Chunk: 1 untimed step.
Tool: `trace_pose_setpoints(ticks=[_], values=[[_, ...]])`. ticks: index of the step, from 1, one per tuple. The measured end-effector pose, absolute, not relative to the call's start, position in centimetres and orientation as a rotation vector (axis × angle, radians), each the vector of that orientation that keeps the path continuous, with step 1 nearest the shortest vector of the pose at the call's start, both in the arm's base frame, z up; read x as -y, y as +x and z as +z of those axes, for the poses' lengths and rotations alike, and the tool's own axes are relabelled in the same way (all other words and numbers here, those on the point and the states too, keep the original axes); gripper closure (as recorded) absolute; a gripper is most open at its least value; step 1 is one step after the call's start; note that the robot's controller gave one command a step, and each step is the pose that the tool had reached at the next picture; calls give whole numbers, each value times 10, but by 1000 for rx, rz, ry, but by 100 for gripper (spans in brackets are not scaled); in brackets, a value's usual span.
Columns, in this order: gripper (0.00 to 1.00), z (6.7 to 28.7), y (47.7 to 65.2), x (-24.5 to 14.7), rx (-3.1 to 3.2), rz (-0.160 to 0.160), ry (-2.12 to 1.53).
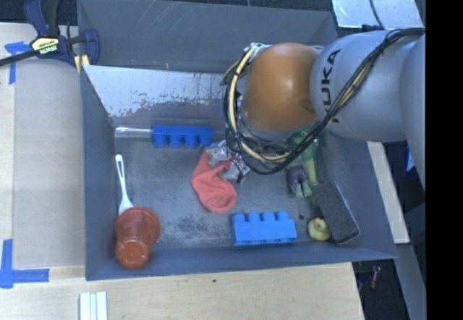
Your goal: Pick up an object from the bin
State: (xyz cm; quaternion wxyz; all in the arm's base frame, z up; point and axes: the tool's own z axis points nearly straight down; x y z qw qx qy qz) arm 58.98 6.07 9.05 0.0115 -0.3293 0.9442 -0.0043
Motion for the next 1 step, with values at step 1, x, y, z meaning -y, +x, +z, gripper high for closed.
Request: trace_pose_setpoints(ticks=[1], values=[[100,91,590,-61,-2945,-13,-1026]])
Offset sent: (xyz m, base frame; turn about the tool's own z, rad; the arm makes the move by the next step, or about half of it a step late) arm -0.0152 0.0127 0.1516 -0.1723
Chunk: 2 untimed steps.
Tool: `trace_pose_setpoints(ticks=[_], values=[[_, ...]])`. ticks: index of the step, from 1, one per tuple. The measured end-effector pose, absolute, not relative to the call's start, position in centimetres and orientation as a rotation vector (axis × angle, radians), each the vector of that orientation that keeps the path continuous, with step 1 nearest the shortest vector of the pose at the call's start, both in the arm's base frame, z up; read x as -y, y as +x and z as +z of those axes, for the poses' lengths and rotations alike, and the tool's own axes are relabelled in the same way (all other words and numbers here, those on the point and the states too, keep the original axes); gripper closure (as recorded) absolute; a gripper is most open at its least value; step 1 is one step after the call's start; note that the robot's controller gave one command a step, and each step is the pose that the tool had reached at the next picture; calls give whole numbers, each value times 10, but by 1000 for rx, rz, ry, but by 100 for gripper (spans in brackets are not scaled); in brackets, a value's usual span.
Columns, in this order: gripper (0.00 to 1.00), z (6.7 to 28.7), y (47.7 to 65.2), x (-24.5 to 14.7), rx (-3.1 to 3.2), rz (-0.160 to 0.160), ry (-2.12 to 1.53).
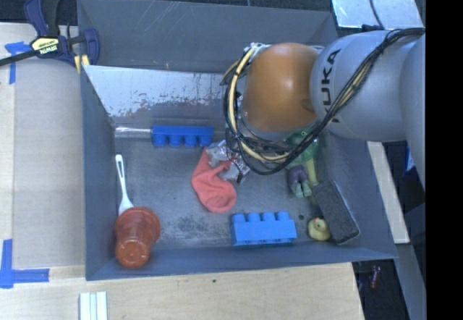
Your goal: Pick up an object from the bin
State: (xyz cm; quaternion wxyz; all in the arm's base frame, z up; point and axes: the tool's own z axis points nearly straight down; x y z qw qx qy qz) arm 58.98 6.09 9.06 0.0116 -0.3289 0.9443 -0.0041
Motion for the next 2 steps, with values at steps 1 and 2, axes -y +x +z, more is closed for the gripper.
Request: trace_pose_setpoints(ticks=[1,2], values=[[100,154,582,-66,-2908,-12,-1135],[100,235,596,-52,-2817,-19,-1332]])
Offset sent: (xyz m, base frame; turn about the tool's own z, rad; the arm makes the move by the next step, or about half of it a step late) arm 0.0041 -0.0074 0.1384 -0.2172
